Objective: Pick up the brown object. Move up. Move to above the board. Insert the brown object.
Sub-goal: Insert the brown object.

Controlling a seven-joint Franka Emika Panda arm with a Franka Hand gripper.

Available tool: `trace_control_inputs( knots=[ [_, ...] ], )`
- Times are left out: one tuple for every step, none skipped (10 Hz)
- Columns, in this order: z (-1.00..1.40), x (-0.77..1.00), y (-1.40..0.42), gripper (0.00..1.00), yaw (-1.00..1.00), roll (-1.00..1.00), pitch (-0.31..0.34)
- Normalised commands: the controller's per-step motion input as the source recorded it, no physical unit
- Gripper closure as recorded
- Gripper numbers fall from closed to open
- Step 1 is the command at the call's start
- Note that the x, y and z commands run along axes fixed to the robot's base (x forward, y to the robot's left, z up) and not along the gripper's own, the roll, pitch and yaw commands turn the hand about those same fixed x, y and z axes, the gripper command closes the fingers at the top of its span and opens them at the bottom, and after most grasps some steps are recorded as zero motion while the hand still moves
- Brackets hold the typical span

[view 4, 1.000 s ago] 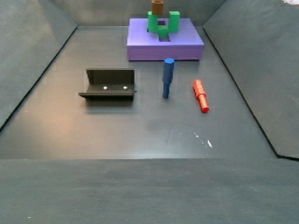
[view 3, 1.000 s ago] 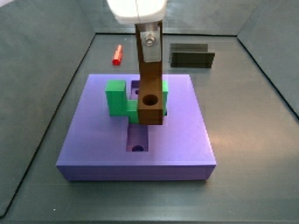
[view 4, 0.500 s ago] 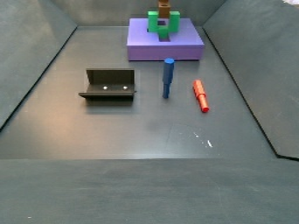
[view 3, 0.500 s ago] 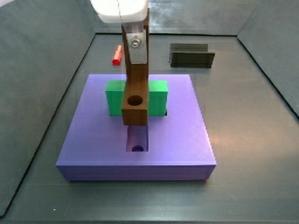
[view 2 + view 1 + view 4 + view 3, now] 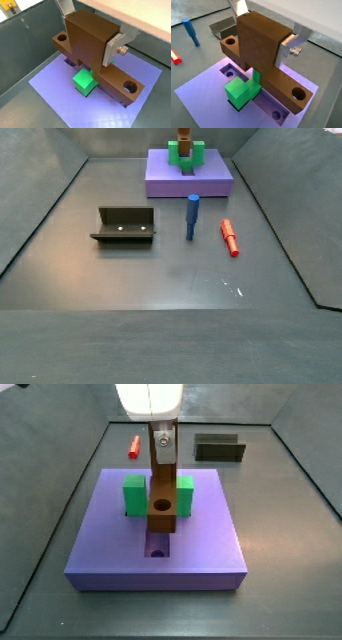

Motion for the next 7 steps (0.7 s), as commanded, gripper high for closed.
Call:
trace_control_inputs(
  knots=[
    [0.03, -0.04, 0.06, 1.00, -0.04, 0.00, 0.000],
    [0.08, -0.13, 0.11, 1.00, -0.08, -0.03, 0.000],
    [0.07, -0.14, 0.11, 1.00, -0.07, -0.05, 0.000],
    [0.10, -0.18, 0.14, 1.00, -0.05, -0.08, 0.000],
    [0.10, -0.17, 0.11, 1.00, -0.04, -0.09, 0.000],
    [0.00, -0.10, 0.00, 1.00, 0.00, -0.01, 0.000],
    [-0.25, -0.20, -0.08, 1.00, 0.00, 0.00, 0.000]
  ],
)
